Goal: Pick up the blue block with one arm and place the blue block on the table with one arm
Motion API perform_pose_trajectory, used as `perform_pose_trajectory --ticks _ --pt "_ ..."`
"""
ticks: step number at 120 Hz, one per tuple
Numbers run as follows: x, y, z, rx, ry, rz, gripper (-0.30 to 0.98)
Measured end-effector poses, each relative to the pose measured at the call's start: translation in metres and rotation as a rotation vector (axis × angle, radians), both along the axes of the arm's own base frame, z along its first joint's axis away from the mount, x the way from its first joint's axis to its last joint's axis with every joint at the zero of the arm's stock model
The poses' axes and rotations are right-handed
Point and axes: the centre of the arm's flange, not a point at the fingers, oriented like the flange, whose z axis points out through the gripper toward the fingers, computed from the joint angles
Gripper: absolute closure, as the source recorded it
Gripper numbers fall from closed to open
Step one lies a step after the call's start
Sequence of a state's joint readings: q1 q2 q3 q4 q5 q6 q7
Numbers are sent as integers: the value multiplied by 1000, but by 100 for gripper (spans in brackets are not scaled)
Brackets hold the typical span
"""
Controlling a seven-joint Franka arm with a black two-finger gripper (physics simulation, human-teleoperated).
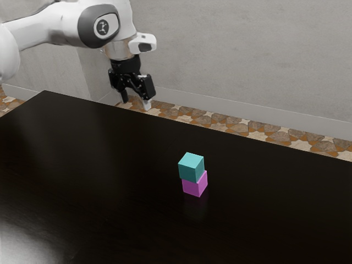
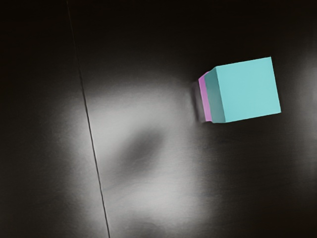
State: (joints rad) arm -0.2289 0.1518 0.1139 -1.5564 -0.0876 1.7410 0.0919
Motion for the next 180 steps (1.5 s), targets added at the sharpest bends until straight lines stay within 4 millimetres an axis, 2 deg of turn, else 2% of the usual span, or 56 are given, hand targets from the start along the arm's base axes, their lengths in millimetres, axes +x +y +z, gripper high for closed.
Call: perform_pose_trajectory --ticks 6,10,20,28,40,53,92,118,139,152,170,180 --pt "-1 -24 -7 -14 -8 -30 0" --pt "2 -40 -19 -29 -1 -45 0" --pt "4 -61 -61 -56 20 -52 0" --pt "11 -70 -90 -64 28 -46 0" --pt "23 -81 -124 -65 26 -39 0" --pt "34 -85 -147 -71 16 -23 0" --pt "65 -92 -188 -68 -4 3 0" --pt "69 -88 -211 -68 20 21 0" --pt "69 -88 -239 -68 58 33 0" --pt "69 -88 -247 -68 69 37 0" --pt "69 -89 -247 -63 67 36 26" --pt "69 -89 -237 -59 54 36 37"
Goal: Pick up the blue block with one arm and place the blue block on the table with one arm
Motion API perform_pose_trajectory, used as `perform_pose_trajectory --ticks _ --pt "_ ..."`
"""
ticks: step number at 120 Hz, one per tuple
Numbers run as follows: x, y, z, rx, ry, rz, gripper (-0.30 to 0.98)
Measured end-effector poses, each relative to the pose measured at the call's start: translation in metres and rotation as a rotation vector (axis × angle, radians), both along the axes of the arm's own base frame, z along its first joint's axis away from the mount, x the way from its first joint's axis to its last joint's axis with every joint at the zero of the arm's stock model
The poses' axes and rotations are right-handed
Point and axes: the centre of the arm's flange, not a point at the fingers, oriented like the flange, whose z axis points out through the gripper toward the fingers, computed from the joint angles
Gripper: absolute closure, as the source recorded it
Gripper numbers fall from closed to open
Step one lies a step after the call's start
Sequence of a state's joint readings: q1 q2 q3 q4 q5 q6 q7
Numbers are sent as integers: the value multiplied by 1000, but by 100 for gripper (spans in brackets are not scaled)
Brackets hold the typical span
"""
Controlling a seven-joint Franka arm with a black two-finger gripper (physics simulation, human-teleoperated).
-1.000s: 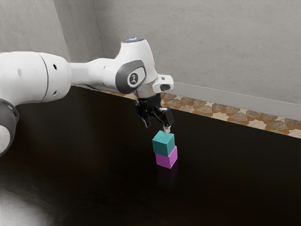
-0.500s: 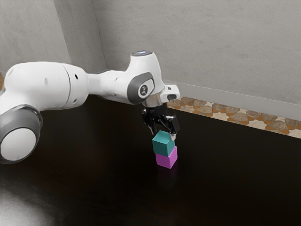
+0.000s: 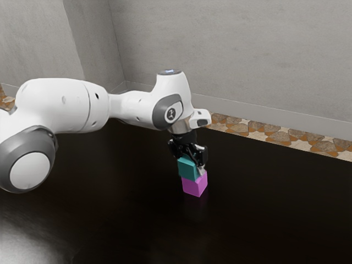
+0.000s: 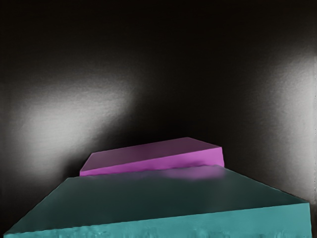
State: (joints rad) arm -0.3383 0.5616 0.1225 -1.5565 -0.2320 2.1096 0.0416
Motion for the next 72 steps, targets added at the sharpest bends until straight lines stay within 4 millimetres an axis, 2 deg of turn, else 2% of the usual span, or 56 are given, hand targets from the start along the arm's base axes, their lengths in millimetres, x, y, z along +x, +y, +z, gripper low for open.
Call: perform_pose_trajectory --ticks 10,18,25,30,35,42,51,63,72 --pt "-2 7 31 7 -33 3 41" --pt "-7 13 62 14 -57 1 39" --pt "-19 23 96 17 -77 3 38" --pt "-30 41 117 32 -87 15 38" --pt "-34 68 125 54 -79 45 38" --pt "-34 115 121 81 -49 101 39" --pt "-30 157 93 108 11 143 39" --pt "-25 179 45 132 84 154 39" --pt "-22 187 27 137 102 153 39"
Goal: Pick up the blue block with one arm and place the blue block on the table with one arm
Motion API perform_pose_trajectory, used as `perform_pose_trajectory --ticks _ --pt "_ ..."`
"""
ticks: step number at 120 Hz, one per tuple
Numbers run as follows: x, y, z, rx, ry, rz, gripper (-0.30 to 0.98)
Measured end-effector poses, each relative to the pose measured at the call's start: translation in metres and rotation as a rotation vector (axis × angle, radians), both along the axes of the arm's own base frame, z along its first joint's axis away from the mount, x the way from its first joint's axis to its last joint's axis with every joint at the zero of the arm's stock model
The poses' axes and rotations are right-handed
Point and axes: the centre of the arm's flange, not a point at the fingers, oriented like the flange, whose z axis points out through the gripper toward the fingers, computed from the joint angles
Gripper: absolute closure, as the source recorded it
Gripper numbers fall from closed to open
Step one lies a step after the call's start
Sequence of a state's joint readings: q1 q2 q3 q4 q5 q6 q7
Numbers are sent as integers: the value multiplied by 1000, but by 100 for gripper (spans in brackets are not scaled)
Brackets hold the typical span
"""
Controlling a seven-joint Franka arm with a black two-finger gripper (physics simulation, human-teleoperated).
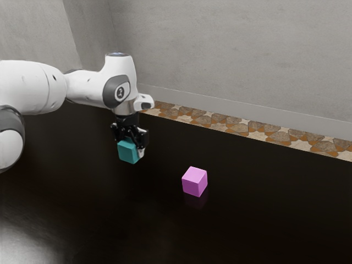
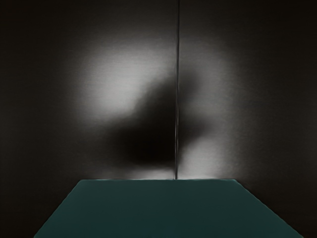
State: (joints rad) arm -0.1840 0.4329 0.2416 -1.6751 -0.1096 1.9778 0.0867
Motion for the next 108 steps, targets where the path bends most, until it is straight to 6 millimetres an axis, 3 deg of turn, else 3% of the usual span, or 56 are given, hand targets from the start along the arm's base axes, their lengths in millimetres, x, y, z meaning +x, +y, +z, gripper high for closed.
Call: perform_pose_trajectory --ticks 16,30,54,58,60,66,75,79,87,96,108 --pt "2 3 -14 0 6 -12 39" --pt "3 2 -16 -23 1 -14 21" --pt "3 -1 -11 -47 -13 -26 8" --pt "2 -4 4 -53 -33 -35 7" --pt "1 -9 22 -59 -55 -44 6" --pt "-10 -25 88 -82 -131 -77 5" --pt "-49 -52 201 -112 -255 -146 4" --pt "-65 -63 233 -117 -284 -177 3" --pt "-85 -83 260 -105 -284 -231 2" --pt "-99 -101 273 -75 -272 -282 2" --pt "-104 -95 275 -47 -247 -282 1"
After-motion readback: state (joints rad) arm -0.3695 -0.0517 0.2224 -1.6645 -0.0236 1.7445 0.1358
